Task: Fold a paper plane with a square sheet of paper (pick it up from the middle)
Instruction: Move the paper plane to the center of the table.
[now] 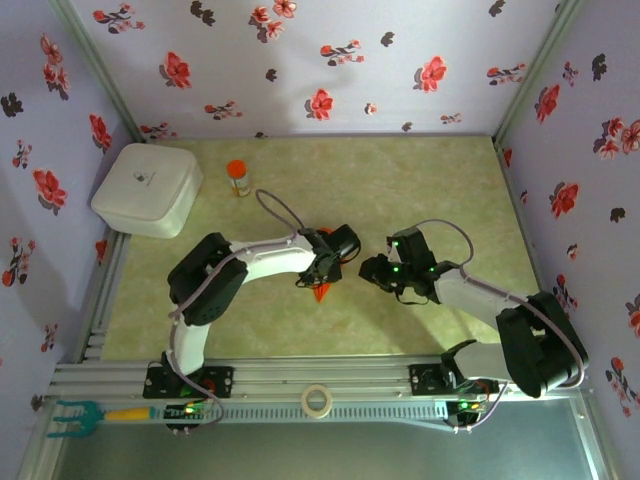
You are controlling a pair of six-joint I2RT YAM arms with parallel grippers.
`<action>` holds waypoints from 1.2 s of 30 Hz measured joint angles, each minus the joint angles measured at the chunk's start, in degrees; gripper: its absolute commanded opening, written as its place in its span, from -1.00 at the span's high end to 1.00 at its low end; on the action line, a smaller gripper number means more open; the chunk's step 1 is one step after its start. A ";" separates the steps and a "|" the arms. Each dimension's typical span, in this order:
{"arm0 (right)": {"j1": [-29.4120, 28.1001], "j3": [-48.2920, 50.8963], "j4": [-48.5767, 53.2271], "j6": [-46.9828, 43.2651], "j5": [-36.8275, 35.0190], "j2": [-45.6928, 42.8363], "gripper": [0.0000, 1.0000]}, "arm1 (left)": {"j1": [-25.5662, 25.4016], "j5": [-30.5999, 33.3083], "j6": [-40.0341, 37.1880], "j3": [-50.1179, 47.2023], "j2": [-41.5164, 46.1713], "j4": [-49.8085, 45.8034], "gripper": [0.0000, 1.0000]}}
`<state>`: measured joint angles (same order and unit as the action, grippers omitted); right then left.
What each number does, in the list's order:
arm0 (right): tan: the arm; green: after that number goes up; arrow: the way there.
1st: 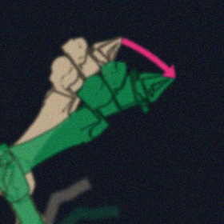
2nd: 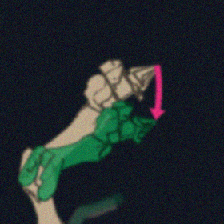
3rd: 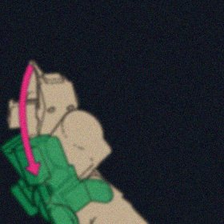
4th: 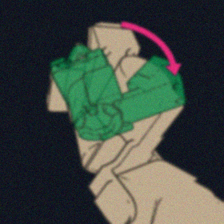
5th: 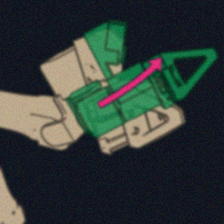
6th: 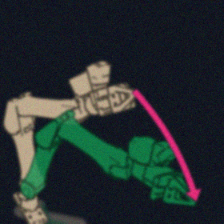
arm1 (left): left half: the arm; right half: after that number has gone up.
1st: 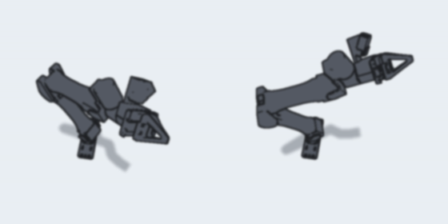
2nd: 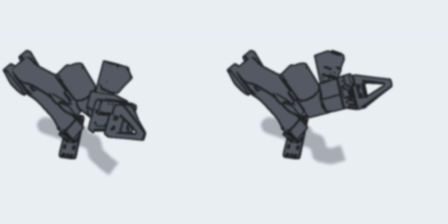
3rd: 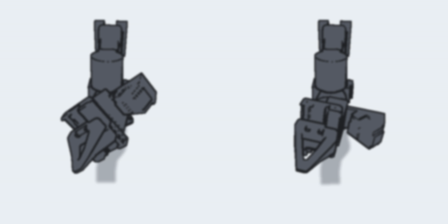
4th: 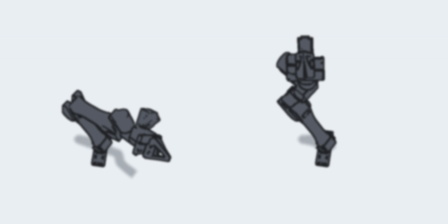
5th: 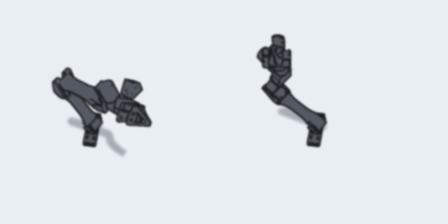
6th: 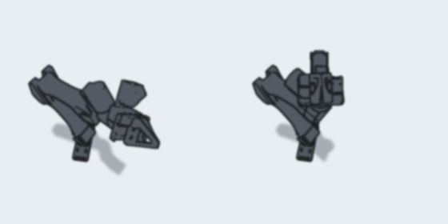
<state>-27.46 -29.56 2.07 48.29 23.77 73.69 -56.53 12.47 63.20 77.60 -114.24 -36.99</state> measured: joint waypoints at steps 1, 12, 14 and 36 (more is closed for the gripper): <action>0.11 0.00 0.17 -0.15 0.00 -0.13 0.34 | -0.07 0.04 0.44 0.61 -0.33 -0.63 0.24; 0.90 0.00 1.03 -0.31 0.00 -1.62 0.32 | -0.98 1.07 3.15 3.80 -2.10 -5.29 0.17; 1.03 0.00 1.11 -0.33 0.00 -1.86 0.32 | -1.22 1.09 3.17 4.31 -2.10 -6.49 0.17; 7.58 -11.02 16.00 -10.43 -13.29 -8.04 -0.29 | -1.92 11.85 -0.20 1.27 18.21 -8.59 -0.30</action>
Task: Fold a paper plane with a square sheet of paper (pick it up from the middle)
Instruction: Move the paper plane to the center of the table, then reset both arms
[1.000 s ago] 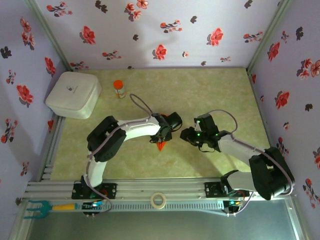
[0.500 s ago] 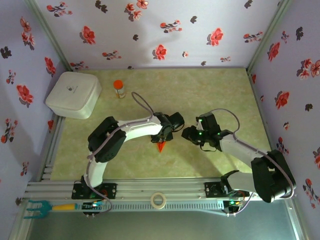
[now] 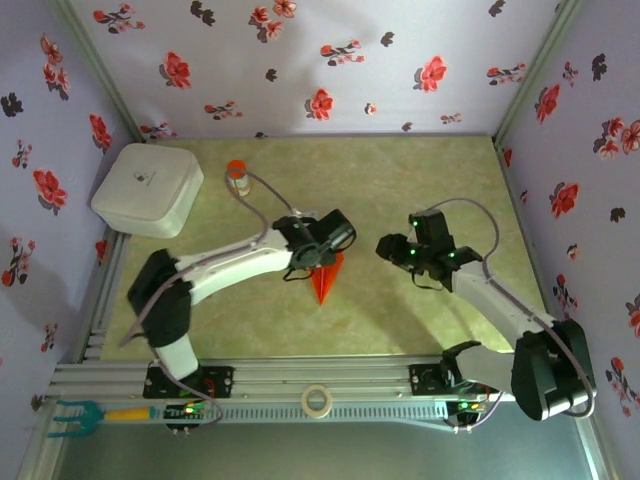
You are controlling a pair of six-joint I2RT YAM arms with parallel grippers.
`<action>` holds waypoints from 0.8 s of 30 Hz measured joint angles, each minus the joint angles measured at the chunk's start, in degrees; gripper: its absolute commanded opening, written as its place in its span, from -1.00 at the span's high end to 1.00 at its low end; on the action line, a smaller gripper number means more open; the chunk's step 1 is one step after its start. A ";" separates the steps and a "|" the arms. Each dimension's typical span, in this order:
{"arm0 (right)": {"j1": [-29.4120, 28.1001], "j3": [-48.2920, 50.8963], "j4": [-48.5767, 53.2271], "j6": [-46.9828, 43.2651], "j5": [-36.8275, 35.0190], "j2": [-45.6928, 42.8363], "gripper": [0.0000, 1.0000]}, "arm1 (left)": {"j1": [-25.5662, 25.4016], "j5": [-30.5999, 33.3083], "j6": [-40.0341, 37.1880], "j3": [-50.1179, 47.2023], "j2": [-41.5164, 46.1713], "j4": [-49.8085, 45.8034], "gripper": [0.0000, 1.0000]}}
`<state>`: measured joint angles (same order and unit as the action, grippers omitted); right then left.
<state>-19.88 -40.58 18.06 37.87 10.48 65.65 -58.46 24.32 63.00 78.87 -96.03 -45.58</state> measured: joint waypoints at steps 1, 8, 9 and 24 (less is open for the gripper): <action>0.24 -1.49 1.09 -1.49 -3.69 -0.68 -0.41 | 0.24 1.95 -1.62 -1.53 2.78 0.66 -0.35; 2.71 -0.46 -8.52 -17.64 -32.50 -1.66 -0.65 | 15.32 10.49 -18.88 -19.50 20.57 10.47 -0.99; 3.65 1.18 -11.43 -19.78 -34.97 -0.92 -0.65 | 18.60 10.88 -21.38 -22.03 22.18 12.04 -0.99; 16.63 15.28 -54.71 -33.22 -23.85 21.03 -0.66 | 46.31 6.95 -57.94 -46.23 22.01 53.57 -0.99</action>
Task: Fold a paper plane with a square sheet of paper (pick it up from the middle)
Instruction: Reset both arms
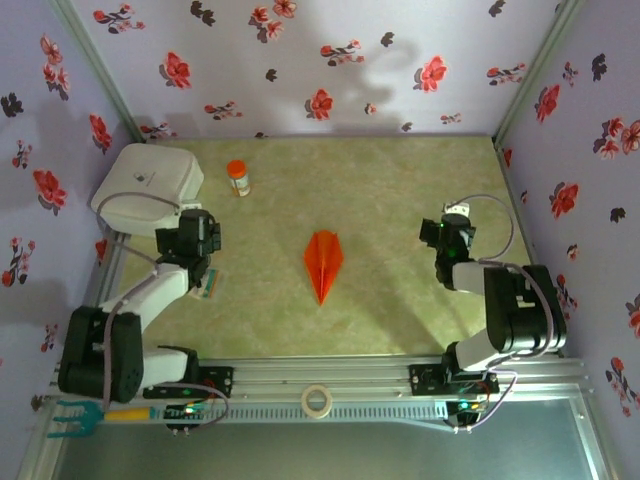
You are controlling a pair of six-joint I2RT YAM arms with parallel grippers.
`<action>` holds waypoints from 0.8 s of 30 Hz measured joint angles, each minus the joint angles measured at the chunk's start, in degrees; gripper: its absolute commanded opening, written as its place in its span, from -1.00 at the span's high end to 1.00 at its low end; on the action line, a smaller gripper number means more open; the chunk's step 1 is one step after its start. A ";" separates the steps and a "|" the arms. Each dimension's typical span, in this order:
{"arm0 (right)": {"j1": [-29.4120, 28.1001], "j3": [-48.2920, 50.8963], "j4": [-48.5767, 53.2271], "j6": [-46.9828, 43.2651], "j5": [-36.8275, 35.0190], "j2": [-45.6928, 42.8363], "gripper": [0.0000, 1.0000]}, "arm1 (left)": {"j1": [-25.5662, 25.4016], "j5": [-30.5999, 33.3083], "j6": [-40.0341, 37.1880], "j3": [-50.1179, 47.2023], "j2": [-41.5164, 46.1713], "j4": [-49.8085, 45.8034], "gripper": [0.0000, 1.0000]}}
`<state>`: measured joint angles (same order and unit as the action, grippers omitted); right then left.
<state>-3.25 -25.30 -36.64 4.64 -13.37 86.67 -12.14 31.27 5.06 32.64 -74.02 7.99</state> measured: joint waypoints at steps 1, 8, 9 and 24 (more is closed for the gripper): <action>0.55 1.38 -2.60 -0.13 1.01 0.63 -0.67 | 0.37 -0.81 -1.27 -0.61 -1.68 2.75 -0.99; 1.88 3.96 -10.16 0.02 3.50 2.80 -0.99 | 3.52 -8.59 -6.58 -4.37 -10.27 21.70 -0.99; 1.95 3.76 -10.29 0.04 3.56 2.80 -0.99 | 4.39 -9.81 -6.58 -4.46 -11.06 23.39 -0.99; 2.03 3.58 -11.58 0.04 3.54 2.80 -0.99 | 12.20 -21.11 -2.99 -10.95 -14.14 40.94 -1.00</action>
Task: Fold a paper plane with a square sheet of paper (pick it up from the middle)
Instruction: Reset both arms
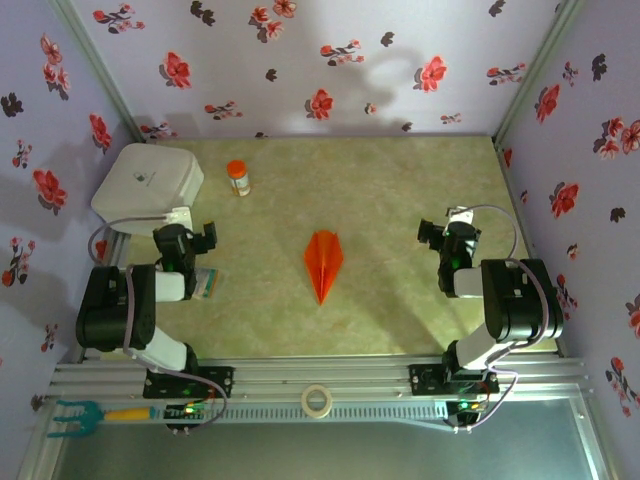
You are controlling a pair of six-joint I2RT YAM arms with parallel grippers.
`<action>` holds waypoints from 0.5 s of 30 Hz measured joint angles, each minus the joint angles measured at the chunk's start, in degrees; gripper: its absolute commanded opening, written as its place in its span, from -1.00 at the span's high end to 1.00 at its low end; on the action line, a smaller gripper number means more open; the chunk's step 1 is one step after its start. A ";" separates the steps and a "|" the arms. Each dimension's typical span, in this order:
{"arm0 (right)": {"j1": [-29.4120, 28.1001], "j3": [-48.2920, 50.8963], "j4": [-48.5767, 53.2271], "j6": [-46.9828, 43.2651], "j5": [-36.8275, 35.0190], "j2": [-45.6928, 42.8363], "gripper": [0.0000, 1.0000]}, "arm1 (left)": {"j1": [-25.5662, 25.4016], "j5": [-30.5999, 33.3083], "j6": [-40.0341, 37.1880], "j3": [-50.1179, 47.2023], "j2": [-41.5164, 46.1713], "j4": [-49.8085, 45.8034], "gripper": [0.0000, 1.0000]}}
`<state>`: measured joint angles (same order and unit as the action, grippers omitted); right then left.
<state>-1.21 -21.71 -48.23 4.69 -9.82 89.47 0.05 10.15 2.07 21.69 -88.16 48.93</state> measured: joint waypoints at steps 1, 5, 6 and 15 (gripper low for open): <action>0.00 0.02 0.02 0.00 0.00 0.00 -0.99 | 0.00 -0.17 0.15 0.00 0.00 0.33 -1.00; 0.00 0.00 0.02 0.00 0.00 0.00 -0.99 | 0.00 -0.35 0.35 0.00 0.00 0.59 -0.99; 0.00 0.00 0.02 0.00 0.00 0.00 -0.99 | 0.00 -0.37 0.37 0.00 0.00 0.59 -0.99; 0.00 0.00 0.02 -0.02 0.02 0.00 -0.99 | 0.00 -0.35 0.39 0.00 0.00 0.59 -1.00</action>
<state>-1.21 -21.71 -48.21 4.67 -9.80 89.47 0.05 9.80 2.46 21.69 -88.16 49.52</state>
